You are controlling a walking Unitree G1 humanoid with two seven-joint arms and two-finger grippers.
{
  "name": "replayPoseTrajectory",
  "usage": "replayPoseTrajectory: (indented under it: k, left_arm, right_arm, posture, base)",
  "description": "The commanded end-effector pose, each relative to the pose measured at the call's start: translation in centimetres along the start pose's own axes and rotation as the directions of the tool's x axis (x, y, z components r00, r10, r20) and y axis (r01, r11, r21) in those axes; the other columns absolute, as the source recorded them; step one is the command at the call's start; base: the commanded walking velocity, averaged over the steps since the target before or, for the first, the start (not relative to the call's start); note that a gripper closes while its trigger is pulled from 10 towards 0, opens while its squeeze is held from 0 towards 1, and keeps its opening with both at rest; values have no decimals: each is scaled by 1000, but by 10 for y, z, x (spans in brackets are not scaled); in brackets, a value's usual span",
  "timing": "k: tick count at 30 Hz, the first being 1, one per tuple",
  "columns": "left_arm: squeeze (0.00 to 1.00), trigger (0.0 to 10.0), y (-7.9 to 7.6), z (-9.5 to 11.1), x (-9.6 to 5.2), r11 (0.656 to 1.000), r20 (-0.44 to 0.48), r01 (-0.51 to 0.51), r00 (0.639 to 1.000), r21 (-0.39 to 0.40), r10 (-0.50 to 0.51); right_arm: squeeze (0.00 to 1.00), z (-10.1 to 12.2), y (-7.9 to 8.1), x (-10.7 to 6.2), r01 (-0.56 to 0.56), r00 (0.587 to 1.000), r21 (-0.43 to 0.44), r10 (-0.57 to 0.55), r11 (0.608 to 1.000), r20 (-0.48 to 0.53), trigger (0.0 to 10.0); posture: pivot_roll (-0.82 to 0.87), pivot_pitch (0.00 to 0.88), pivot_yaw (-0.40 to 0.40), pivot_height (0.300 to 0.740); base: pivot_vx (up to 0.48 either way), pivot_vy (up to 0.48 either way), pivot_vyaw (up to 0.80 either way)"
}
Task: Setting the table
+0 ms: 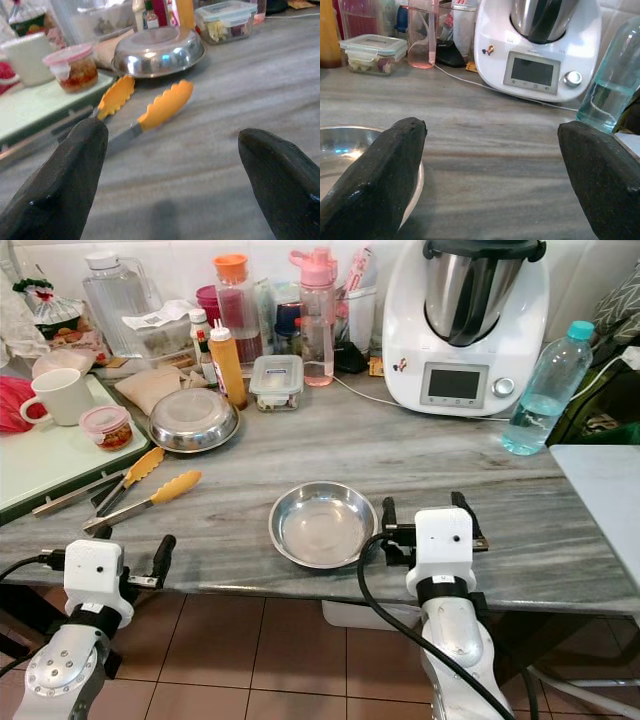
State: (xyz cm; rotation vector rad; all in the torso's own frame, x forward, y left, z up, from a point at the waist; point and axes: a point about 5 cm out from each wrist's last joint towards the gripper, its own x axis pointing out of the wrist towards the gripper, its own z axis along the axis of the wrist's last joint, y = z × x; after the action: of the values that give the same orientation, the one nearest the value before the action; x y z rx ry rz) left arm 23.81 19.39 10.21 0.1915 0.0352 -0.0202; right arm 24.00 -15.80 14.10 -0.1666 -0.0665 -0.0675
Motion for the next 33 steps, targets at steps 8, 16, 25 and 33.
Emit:
replayPoseTrajectory:
  k: [8,16,25,33]
  left_arm:
    - [0,10000,0,11,4,998,-9,36,999,56,-35]
    - [0,10000,-5,11,-4,980,-9,170,985,102,-170]
    - [0,10000,-13,-8,-7,996,-48,94,994,6,-94]
    - [0,10000,15,-20,-17,995,-74,-6,997,95,13]
  right_arm:
    - [0,-13,-9,3,35,999,-14,-36,999,-39,10000]
    - [0,-8,-2,14,-52,998,-26,51,998,-25,10000]
    - [0,-9,-6,20,8,1000,-23,-9,1000,-6,10000]
    - [0,-10,-10,17,49,999,-28,-49,998,1,10000]
  posture:
    - [13,0,-4,740]
    - [16,0,-39,740]
    - [-3,0,-10,740]
    - [-40,0,41,740]
  base:
    - [0,0,0]
    - [0,0,0]
    - [0,0,0]
    - [0,0,0]
